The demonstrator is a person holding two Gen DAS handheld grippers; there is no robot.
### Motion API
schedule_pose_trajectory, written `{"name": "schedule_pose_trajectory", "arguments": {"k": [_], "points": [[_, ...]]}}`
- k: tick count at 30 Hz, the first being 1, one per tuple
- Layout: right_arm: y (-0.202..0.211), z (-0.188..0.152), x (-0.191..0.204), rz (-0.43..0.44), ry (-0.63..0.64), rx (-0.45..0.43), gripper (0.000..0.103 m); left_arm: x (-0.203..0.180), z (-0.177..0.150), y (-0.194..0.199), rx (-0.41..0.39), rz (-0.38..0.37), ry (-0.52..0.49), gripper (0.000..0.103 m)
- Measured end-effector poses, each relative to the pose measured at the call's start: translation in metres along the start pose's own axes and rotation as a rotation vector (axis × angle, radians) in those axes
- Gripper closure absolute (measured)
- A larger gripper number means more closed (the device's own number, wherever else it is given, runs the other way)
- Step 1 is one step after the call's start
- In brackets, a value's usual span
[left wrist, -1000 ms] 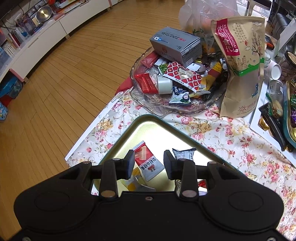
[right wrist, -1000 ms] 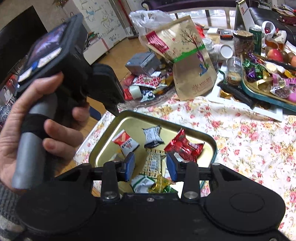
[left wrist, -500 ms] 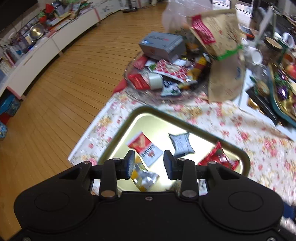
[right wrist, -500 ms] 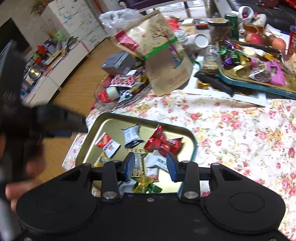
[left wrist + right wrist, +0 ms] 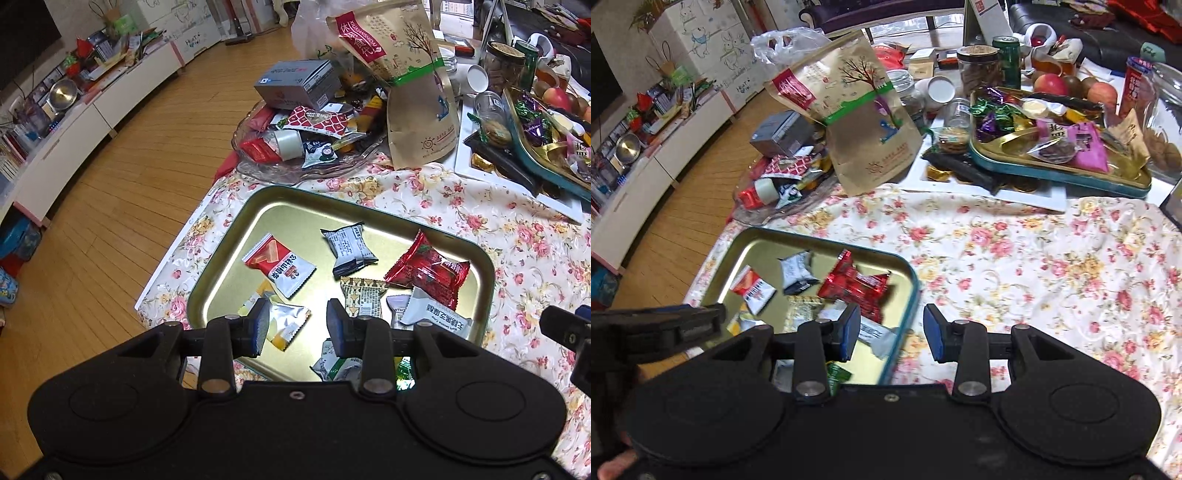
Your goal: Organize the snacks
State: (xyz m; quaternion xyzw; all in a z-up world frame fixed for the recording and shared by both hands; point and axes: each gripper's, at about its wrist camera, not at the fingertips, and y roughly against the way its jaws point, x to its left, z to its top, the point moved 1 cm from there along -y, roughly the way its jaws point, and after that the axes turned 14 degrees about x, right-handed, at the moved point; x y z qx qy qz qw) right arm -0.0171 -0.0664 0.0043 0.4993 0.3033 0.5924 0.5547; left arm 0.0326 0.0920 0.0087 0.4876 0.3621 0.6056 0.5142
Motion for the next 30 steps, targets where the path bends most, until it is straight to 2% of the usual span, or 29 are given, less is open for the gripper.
{"name": "schedule_pose_trajectory", "arguments": {"k": [8, 18, 30], "points": [[-0.009, -0.011, -0.004, -0.041, 0.024, 0.034, 0.063, 0.002, -0.001, -0.003, 0.021, -0.030, -0.012, 0.058], [-0.017, -0.010, 0.001, -0.044, 0.031, 0.057, 0.063, 0.001, -0.001, -0.011, 0.060, -0.063, -0.028, 0.058], [-0.018, -0.009, 0.001, -0.040, 0.018, 0.062, 0.063, 0.002, 0.000, -0.016, 0.077, -0.058, -0.014, 0.058]]}}
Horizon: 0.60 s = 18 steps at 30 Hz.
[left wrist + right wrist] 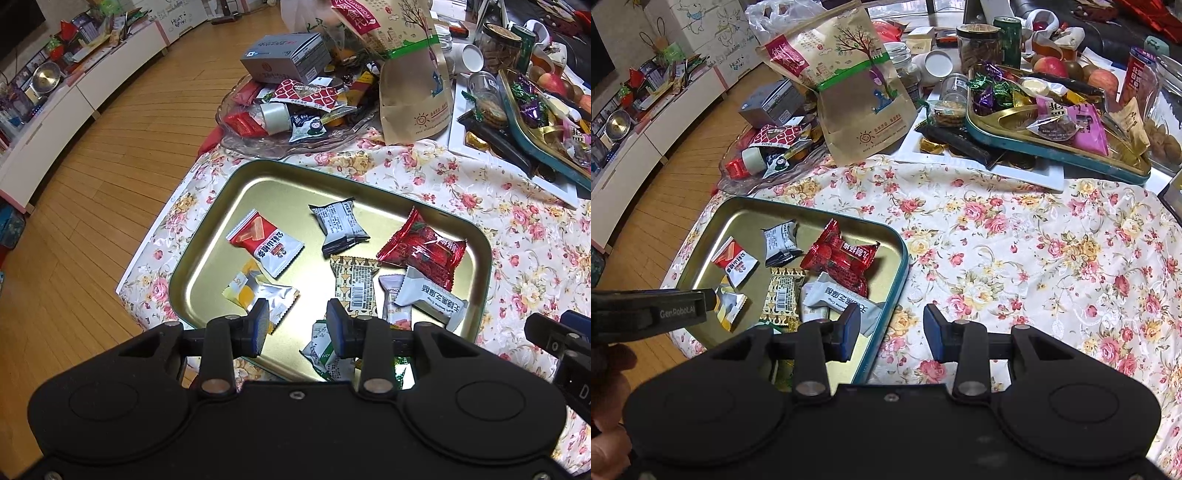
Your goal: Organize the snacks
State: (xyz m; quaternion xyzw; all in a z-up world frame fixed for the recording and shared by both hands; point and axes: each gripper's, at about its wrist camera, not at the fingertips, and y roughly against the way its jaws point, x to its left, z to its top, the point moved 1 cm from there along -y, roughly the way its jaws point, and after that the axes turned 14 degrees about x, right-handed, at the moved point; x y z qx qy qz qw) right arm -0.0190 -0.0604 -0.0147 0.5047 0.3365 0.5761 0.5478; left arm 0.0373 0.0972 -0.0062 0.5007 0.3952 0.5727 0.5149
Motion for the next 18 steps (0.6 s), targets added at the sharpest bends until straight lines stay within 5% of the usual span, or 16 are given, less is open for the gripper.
{"name": "schedule_pose_trajectory", "arguments": {"k": [18], "points": [[0.0015, 0.0001, 0.0007, 0.005, -0.002, -0.003, 0.063, -0.0030, -0.0005, -0.0023, 0.007, -0.007, -0.017, 0.058]]}}
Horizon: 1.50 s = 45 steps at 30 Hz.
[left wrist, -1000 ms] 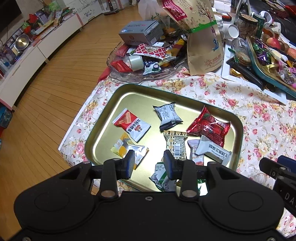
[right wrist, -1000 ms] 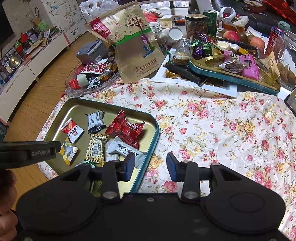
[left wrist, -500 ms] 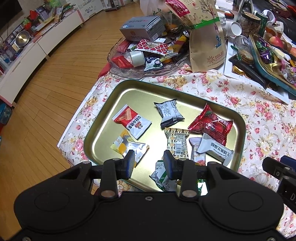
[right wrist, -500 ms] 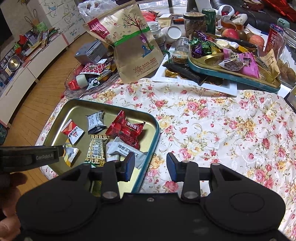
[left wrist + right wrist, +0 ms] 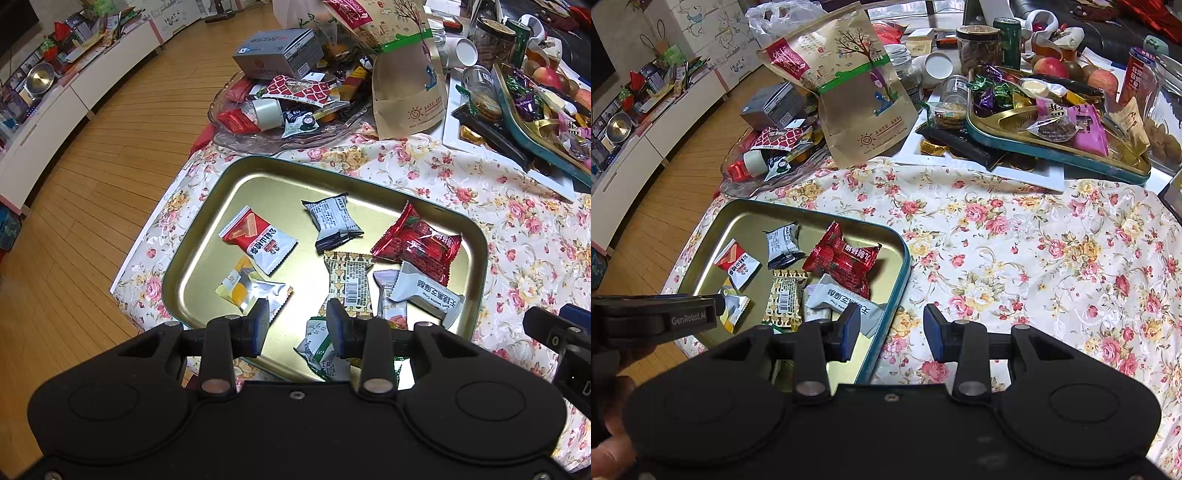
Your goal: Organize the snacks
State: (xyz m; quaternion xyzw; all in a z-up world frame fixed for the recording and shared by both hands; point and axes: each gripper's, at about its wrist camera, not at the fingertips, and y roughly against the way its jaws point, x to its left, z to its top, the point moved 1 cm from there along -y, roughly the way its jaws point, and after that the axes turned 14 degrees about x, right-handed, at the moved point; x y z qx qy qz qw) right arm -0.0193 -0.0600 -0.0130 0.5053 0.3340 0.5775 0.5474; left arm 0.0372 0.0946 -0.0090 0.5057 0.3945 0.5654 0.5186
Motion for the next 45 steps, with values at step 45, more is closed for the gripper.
{"name": "schedule_pose_trajectory", "arguments": {"k": [45], "points": [[-0.0023, -0.0017, 0.0033, -0.006, 0.011, 0.003, 0.063, -0.0041, -0.0023, -0.0011, 0.006, 0.001, -0.032, 0.058]]}}
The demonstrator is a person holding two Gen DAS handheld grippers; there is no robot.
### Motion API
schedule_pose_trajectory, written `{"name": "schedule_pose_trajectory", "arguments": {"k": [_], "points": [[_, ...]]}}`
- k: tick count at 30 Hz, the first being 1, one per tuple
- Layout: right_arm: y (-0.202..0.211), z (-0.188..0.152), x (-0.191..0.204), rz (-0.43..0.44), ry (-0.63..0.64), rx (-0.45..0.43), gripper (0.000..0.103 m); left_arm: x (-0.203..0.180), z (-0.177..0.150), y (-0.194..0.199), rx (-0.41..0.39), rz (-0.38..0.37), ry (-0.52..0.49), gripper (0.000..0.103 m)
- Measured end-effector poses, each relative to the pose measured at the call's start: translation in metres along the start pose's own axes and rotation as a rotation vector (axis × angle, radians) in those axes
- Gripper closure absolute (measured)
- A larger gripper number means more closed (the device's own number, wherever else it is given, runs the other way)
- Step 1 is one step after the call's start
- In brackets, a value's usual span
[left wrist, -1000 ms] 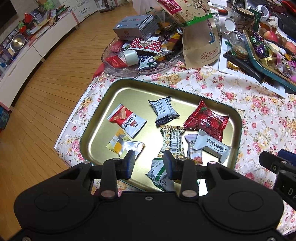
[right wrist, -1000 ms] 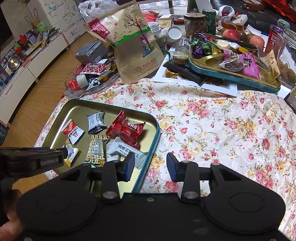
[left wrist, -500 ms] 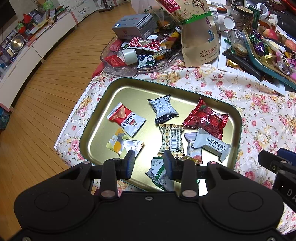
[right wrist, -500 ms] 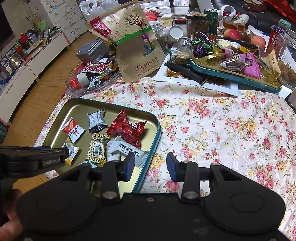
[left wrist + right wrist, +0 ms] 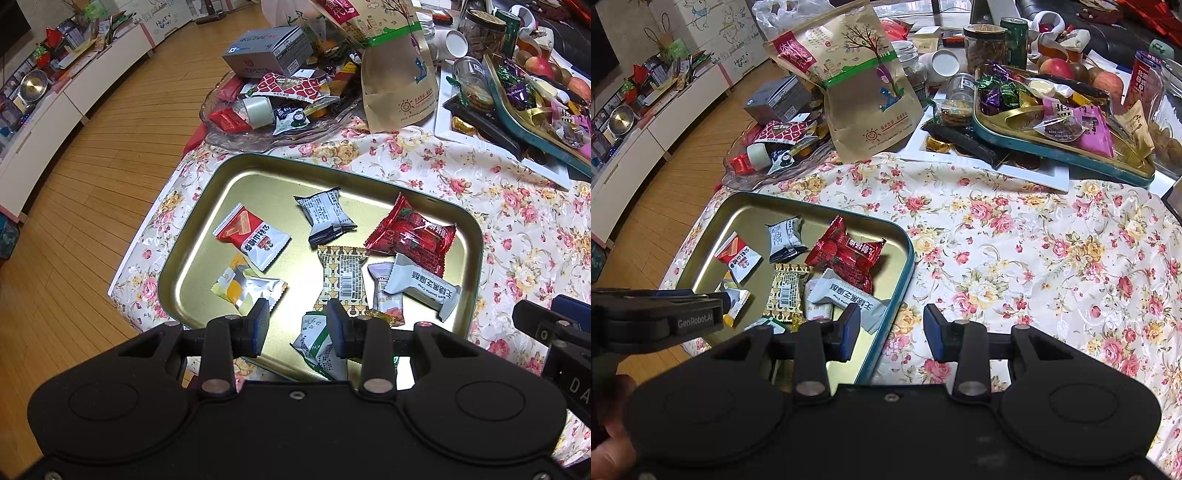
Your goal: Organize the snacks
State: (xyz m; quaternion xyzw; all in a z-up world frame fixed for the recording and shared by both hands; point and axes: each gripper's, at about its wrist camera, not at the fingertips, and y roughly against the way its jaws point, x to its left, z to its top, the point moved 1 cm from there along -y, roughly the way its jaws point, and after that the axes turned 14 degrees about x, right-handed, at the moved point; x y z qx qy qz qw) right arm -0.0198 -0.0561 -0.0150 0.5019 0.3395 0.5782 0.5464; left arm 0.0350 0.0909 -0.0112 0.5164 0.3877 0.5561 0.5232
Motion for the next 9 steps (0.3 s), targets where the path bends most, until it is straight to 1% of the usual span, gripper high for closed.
{"name": "schedule_pose_trajectory", "arguments": {"k": [9], "points": [[-0.0005, -0.0005, 0.0011, -0.001, 0.000, -0.001, 0.063, 0.0004, -0.0002, 0.0001, -0.002, -0.001, -0.001, 0.058]]}}
